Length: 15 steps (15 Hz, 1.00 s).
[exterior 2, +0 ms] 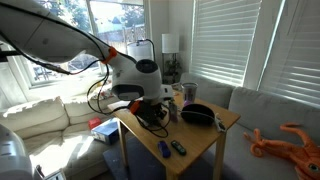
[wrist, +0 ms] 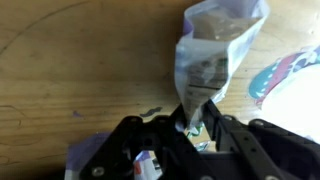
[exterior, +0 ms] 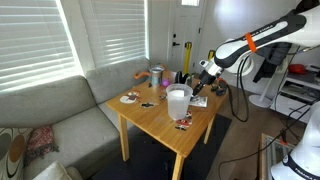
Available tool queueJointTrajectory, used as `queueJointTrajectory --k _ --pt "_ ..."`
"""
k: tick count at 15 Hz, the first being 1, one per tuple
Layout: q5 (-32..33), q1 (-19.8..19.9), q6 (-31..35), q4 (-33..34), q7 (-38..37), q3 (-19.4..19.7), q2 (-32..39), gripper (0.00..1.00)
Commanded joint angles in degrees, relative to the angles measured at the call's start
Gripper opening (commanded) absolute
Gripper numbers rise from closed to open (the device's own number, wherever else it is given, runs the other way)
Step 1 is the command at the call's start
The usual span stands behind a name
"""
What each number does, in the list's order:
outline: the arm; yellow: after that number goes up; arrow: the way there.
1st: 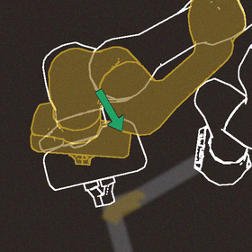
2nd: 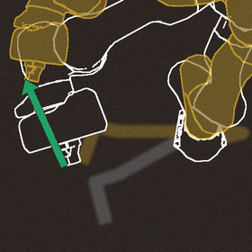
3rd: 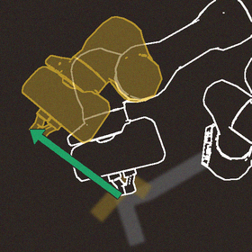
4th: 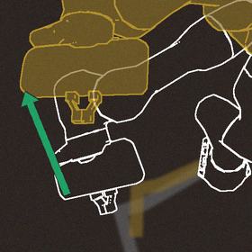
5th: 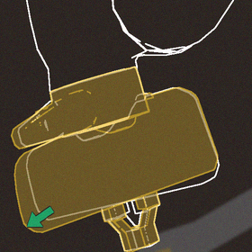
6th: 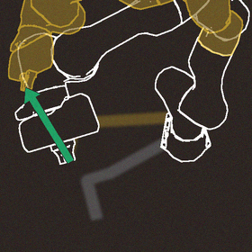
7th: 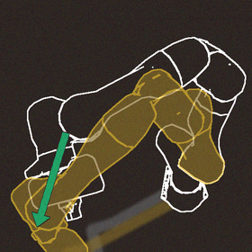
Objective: Place the two packets on the table upright
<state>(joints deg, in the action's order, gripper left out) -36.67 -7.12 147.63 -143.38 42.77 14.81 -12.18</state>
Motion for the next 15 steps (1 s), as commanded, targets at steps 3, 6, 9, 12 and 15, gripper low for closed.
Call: queueJointTrajectory --k 3,6,9,12,15 --pt "-7.46 2.94 -7.06 1.79 10.39 1.29 -0.88 0.00" --pt "-9.63 5.27 -12.30 2.01 17.24 2.20 -1.76 0.01" --pt "-11.56 7.51 -17.58 2.11 23.99 2.60 -2.79 0.01" --pt "-14.51 8.98 -22.02 2.23 30.93 2.94 -4.10 0.01" --pt "-16.91 10.27 -26.21 2.35 37.73 3.00 -5.34 0.01"
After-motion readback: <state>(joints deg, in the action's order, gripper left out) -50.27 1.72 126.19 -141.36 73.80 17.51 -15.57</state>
